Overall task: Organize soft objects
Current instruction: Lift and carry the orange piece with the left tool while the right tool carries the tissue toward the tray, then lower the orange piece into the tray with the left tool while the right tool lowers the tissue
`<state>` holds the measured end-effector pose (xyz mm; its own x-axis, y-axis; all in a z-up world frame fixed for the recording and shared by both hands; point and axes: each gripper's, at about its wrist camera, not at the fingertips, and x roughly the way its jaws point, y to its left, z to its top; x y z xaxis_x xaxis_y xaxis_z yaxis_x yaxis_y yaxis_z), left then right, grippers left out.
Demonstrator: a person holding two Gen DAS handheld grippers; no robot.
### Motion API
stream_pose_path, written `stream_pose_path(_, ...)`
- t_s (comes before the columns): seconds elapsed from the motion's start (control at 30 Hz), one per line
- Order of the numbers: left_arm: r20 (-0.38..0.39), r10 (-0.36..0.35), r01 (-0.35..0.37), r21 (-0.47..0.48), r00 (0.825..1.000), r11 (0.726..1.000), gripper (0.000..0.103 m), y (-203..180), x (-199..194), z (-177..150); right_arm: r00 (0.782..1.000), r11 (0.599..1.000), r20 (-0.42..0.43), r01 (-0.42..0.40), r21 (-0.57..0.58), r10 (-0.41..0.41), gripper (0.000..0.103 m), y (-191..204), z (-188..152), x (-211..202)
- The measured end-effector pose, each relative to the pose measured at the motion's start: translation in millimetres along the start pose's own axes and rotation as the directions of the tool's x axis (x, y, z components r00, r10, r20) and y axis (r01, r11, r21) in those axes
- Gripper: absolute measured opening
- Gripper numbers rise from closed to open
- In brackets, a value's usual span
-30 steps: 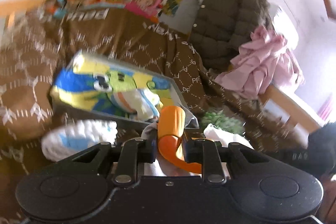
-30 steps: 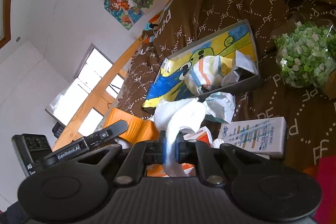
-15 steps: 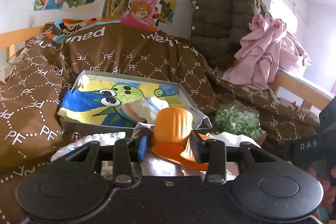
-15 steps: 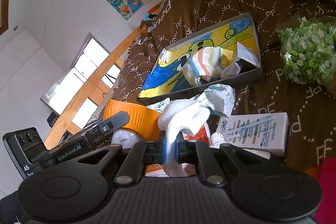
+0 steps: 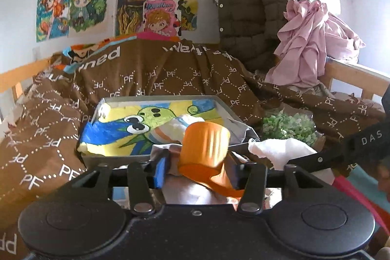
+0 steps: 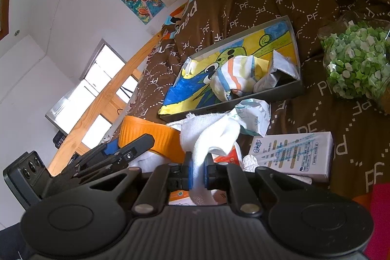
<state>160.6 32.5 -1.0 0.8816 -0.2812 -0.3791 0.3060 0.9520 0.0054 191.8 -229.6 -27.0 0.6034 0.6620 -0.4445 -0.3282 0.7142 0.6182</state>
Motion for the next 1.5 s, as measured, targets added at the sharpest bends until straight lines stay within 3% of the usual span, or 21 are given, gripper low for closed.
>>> stream_pose_path(0.1,0.012,0.013,-0.013,0.021,1.0,1.0,0.062,-1.2,2.7,0.7,1.0,1.0,0.004,0.008,-0.002,-0.008,0.009,-0.5,0.0,0.3)
stream_pose_path(0.17,0.021,0.013,-0.014,0.032,1.0,0.999,0.062,-1.5,3.2,0.1,1.0,1.0,0.012,0.018,-0.008,-0.018,0.009,-0.8,0.7,2.2)
stream_pose_path(0.33,0.038,0.015,-0.017,0.044,0.999,0.999,0.038,0.9,5.1,1.1,0.998,0.998,0.048,0.047,-0.031,-0.046,0.009,-0.7,4.4,8.5)
stream_pose_path(0.4,0.046,0.009,-0.011,0.029,0.999,1.0,0.037,4.5,6.3,2.8,0.997,0.998,0.065,0.05,-0.032,-0.048,0.009,-1.5,6.6,12.0)
stream_pose_path(0.57,0.059,-0.018,0.022,-0.053,0.998,0.998,0.035,18.7,11.5,8.2,0.994,0.999,0.101,0.042,-0.032,-0.039,0.009,-2.3,13.4,20.0)
stream_pose_path(0.7,0.061,-0.054,0.064,-0.189,0.997,0.98,0.035,40.1,23.1,12.1,0.991,0.999,0.13,0.027,-0.03,-0.023,0.009,-3.3,21.0,30.9)
stream_pose_path(0.87,0.069,-0.086,0.106,-0.358,0.994,0.928,0.035,64.9,43.8,14.4,0.987,0.999,0.159,0.031,-0.018,-0.028,0.009,-7.8,31.4,48.5)
stream_pose_path(0.97,0.069,-0.126,0.144,-0.455,0.99,0.879,0.033,79.1,59.9,13.6,0.983,0.999,0.181,0.032,-0.005,-0.03,0.009,-12.2,40.8,57.9)
stream_pose_path(1.07,0.072,-0.165,0.177,-0.556,0.984,0.812,0.033,93.2,78.0,11.6,0.978,0.999,0.204,0.03,0.013,-0.032,0.009,-16.7,51.4,67.3)
stream_pose_path(1.23,0.085,-0.176,0.188,-0.66,0.981,0.728,0.033,107.8,103.7,8.6,0.973,0.998,0.219,0.062,0.032,-0.067,0.009,-25.0,66.4,86.5)
stream_pose_path(1.5,0.086,-0.127,0.15,-0.732,0.988,0.665,0.033,118.8,137.9,5.0,0.967,0.986,0.193,0.169,0.0,-0.166,0.009,-30.4,77.0,114.4)
